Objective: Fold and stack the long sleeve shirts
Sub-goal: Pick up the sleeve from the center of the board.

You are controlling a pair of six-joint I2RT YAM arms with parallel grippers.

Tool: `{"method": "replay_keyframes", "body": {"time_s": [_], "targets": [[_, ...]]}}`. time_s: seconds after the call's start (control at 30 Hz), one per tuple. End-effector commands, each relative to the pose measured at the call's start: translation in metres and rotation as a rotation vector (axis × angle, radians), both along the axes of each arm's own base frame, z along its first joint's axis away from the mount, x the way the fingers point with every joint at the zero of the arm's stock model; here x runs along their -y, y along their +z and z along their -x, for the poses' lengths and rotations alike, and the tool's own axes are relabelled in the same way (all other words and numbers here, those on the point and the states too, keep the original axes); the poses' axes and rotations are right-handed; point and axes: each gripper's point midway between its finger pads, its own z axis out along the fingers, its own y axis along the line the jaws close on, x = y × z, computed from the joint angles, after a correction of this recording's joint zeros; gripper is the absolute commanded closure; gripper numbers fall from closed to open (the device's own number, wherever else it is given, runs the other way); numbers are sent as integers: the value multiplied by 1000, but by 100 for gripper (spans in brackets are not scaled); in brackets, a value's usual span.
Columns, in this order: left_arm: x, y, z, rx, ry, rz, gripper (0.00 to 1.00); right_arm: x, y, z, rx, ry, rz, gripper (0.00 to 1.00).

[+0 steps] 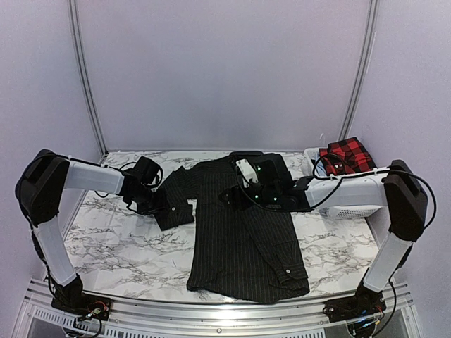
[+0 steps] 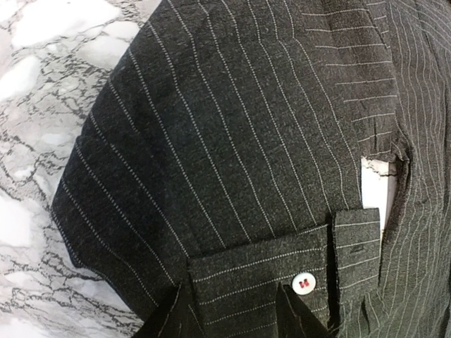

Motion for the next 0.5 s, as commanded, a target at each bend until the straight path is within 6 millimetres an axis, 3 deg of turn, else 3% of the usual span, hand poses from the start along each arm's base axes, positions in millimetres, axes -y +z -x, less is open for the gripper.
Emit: {"method": "replay_keyframes", "body": {"time_s": [0.0, 0.47], "targets": [[4, -1, -6, -6, -18, 0, 57, -4, 14, 2, 21, 12, -21, 26], [41, 45, 1, 95, -175, 188, 96, -9, 10, 2, 13, 31, -23, 26]]}}
